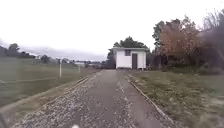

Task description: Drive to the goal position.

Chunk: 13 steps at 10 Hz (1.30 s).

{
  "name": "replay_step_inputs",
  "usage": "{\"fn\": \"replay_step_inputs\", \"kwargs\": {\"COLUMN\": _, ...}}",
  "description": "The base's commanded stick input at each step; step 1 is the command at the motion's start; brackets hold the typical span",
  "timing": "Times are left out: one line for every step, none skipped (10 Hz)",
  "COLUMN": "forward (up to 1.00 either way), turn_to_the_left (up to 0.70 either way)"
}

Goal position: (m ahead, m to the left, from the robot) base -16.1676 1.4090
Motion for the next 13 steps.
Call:
{"fn": "replay_step_inputs", "kwargs": {"forward": 0.0, "turn_to_the_left": 0.45}}
{"fn": "replay_step_inputs", "kwargs": {"forward": 0.0, "turn_to_the_left": 0.45}}
{"fn": "replay_step_inputs", "kwargs": {"forward": 0.0, "turn_to_the_left": 0.45}}
{"fn": "replay_step_inputs", "kwargs": {"forward": 0.0, "turn_to_the_left": 0.45}}
{"fn": "replay_step_inputs", "kwargs": {"forward": 0.0, "turn_to_the_left": 0.45}}
{"fn": "replay_step_inputs", "kwargs": {"forward": 0.0, "turn_to_the_left": 0.45}}
{"fn": "replay_step_inputs", "kwargs": {"forward": 0.0, "turn_to_the_left": 0.45}}
{"fn": "replay_step_inputs", "kwargs": {"forward": 0.0, "turn_to_the_left": 0.45}}
{"fn": "replay_step_inputs", "kwargs": {"forward": 0.0, "turn_to_the_left": 0.45}}
{"fn": "replay_step_inputs", "kwargs": {"forward": 0.0, "turn_to_the_left": 0.45}}
{"fn": "replay_step_inputs", "kwargs": {"forward": 0.0, "turn_to_the_left": 0.45}}
{"fn": "replay_step_inputs", "kwargs": {"forward": 0.0, "turn_to_the_left": 0.45}}
{"fn": "replay_step_inputs", "kwargs": {"forward": 0.0, "turn_to_the_left": 0.45}}
